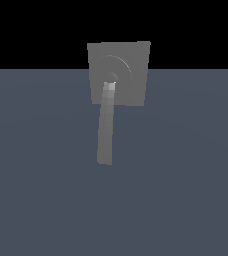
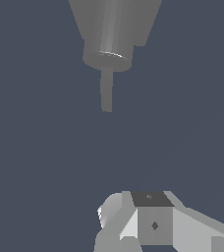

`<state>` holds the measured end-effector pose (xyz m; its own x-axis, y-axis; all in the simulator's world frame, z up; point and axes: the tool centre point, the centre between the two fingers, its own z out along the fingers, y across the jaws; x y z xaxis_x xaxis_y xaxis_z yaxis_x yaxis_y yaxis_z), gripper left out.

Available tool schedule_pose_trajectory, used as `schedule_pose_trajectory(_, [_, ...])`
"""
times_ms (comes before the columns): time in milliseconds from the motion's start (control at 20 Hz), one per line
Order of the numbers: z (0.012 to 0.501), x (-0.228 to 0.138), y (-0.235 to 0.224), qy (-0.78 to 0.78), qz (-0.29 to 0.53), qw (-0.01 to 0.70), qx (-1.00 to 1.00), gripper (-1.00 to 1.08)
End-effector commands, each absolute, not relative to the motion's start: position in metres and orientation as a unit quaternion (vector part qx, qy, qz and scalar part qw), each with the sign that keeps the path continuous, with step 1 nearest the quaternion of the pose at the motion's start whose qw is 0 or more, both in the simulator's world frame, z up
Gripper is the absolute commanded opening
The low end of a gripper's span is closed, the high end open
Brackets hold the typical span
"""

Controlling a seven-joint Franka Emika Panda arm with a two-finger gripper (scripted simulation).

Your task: Turn on the faucet by rotating a designated handle.

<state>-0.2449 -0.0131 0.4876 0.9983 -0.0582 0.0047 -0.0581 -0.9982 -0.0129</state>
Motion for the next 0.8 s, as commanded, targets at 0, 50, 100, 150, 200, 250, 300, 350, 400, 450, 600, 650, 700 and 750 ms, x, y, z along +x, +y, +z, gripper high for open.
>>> schedule_pose_trajectory(0, [0.488,-0.245,-0.013,0.029,-0.003,0.006,-1.000,-1.00])
schedule_pose_trajectory(50, [0.488,-0.245,-0.013,0.029,-0.002,0.007,-1.000,-1.00])
schedule_pose_trajectory(100, [0.487,-0.245,-0.014,0.030,-0.002,0.007,-1.000,-1.00])
schedule_pose_trajectory(150, [0.487,-0.246,-0.016,0.032,0.000,0.008,-0.999,-1.00])
schedule_pose_trajectory(200, [0.486,-0.247,-0.018,0.035,0.001,0.010,-0.999,-1.00])
schedule_pose_trajectory(250, [0.485,-0.248,-0.021,0.038,0.004,0.012,-0.999,-1.00])
schedule_pose_trajectory(300, [0.484,-0.249,-0.023,0.042,0.006,0.015,-0.999,-1.00])
schedule_pose_trajectory(350, [0.483,-0.250,-0.026,0.046,0.009,0.018,-0.999,-1.00])
schedule_pose_trajectory(400, [0.482,-0.251,-0.028,0.049,0.011,0.021,-0.999,-1.00])
schedule_pose_trajectory(450, [0.481,-0.251,-0.029,0.051,0.013,0.023,-0.998,-1.00])
schedule_pose_trajectory(600, [0.481,-0.252,-0.030,0.054,0.015,0.027,-0.998,-1.00])
schedule_pose_trajectory(650, [0.481,-0.252,-0.030,0.054,0.014,0.026,-0.998,-1.00])
schedule_pose_trajectory(700, [0.481,-0.252,-0.030,0.052,0.014,0.025,-0.998,-1.00])
schedule_pose_trajectory(750, [0.482,-0.251,-0.030,0.050,0.012,0.022,-0.998,-1.00])
